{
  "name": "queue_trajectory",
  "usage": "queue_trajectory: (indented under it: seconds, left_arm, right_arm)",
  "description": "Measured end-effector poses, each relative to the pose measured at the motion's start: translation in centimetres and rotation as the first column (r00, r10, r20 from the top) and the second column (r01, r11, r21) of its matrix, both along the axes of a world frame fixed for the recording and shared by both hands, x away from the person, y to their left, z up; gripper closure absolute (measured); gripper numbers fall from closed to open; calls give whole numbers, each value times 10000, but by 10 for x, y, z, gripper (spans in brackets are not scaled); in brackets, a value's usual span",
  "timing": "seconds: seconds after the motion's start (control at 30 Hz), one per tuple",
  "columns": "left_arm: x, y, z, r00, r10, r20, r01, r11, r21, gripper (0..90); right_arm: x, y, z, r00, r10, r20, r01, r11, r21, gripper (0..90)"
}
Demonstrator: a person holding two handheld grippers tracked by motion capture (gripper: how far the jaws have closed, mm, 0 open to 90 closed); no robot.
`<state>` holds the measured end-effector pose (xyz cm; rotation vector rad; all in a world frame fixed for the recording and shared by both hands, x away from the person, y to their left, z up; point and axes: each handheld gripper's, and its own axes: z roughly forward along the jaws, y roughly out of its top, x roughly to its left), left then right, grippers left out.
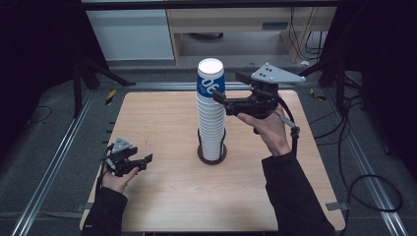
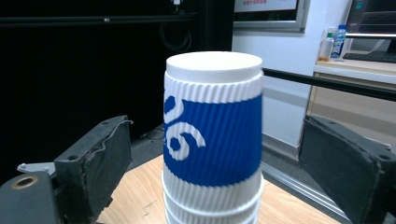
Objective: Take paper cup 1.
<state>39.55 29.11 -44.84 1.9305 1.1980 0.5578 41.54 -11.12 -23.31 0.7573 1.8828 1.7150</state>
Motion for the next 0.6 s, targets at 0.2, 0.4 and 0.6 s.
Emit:
queue_trajectory:
  seconds: [0.2,0.4,0.6]
  left_arm:
    - [0,0,0,10000,-30,10,30,10000,-9,288]
    - [0,-1,0,10000,-61,73,61,10000,-19,282]
    - [0,-1,0,9999,-79,97,79,10000,-22,277]
  right_arm:
    - [9,12,0,10000,42,-46,-42,9999,-113,94]
    - [16,21,-5,9999,85,-144,-88,9997,-220,93]
    - [22,28,-10,9998,51,-185,-52,10000,-81,94]
